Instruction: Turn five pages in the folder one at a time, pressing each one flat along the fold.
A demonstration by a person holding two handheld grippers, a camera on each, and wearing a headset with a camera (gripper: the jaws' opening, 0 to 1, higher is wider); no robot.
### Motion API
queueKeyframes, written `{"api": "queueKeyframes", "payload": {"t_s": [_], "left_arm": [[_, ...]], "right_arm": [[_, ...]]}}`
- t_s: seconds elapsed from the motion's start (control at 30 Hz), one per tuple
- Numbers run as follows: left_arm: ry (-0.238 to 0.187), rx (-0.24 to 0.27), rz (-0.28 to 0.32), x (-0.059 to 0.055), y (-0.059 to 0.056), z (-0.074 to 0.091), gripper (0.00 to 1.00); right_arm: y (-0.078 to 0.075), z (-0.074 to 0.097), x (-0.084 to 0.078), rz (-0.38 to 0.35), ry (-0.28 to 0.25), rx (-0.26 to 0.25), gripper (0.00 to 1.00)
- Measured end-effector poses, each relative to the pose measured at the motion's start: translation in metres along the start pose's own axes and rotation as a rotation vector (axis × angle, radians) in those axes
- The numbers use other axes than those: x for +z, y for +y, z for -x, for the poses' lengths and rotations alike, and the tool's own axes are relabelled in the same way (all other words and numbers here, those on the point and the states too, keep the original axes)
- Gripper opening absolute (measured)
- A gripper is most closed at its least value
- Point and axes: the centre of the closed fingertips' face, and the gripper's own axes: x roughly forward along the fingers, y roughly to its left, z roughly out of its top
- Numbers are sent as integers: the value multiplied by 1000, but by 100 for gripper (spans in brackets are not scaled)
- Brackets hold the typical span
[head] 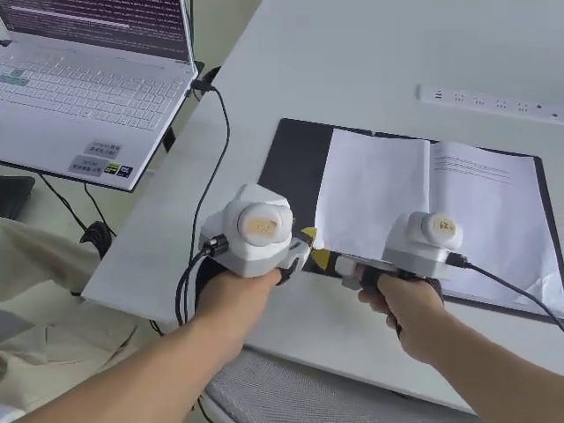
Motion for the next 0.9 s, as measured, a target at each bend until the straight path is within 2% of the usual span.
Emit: {"api": "queueKeyframes", "payload": {"t_s": [0.13, 0.2, 0.27, 0.4, 0.57, 0.77, 0.9], "left_arm": [[9, -6, -1, -2, -2, -10, 15], [19, -13, 4, -4, -4, -15, 15], [27, -17, 1, -6, -6, -21, 14], [36, -34, -7, -13, -13, -30, 13], [65, -50, -39, -25, -24, -42, 11], [107, -42, -50, -41, -25, -53, 9], [114, -27, -45, -46, -24, -54, 6]], "right_arm": [[5, 11, -9, 14, 32, 29, 9], [7, 20, -9, 39, 29, 36, 9], [3, 33, -8, 56, 19, 30, 9], [-10, 56, 11, 24, -59, 9, 9], [-28, 83, 46, -19, -173, -7, 8], [-46, 97, 71, -57, -218, 2, 7], [-56, 98, 78, -99, -223, 9, 6]]}}
